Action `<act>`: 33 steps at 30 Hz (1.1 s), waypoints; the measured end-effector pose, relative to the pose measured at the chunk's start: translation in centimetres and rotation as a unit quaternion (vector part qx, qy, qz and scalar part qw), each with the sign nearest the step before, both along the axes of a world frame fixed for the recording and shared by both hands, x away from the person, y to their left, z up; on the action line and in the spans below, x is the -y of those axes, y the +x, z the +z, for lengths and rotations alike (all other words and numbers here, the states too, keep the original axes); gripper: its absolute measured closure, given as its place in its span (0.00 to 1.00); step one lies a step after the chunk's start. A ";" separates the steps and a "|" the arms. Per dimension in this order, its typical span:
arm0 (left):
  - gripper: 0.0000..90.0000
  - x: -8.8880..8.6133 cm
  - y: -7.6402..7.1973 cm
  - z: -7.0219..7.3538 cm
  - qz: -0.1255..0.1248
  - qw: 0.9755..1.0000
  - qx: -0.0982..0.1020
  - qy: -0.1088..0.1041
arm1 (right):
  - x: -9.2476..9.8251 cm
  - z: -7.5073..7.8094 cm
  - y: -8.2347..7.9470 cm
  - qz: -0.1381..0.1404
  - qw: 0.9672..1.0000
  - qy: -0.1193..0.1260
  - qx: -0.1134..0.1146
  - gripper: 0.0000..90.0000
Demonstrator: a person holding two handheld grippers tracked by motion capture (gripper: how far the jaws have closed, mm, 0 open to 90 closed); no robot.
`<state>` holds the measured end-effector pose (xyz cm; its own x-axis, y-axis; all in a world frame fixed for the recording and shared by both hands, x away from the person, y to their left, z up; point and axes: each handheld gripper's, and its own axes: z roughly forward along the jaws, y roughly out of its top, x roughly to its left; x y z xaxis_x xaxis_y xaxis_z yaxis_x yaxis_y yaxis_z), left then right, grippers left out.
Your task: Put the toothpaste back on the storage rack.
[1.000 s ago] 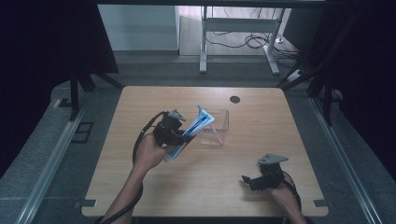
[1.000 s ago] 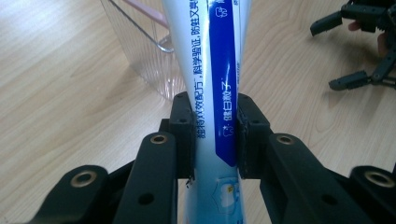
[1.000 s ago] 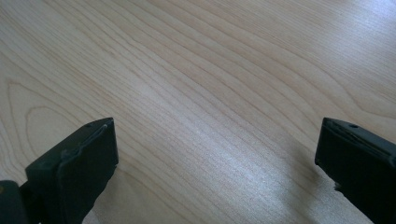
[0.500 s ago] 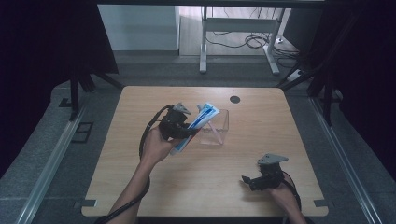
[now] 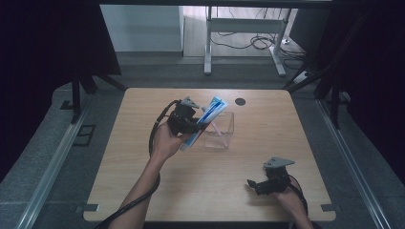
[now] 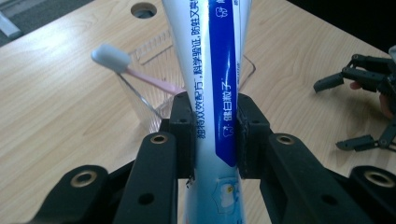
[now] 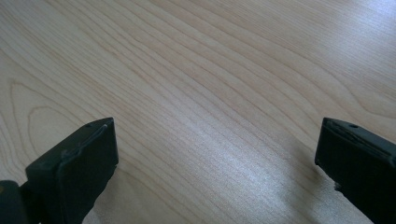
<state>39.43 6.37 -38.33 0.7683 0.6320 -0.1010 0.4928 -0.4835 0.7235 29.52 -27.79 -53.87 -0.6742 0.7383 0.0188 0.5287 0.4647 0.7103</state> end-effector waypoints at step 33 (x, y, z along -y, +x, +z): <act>0.81 4.6 4.3 0.1 0.008 0.998 0.048 -0.028 | 0.0 0.0 0.0 0.003 1.000 -0.001 0.000 0.00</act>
<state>43.70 1.73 -38.20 0.7658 0.6399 -0.0630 0.4269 -0.4327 0.7940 29.56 -27.78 -53.91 -0.6791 0.7339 0.0172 0.5254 0.4696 0.7096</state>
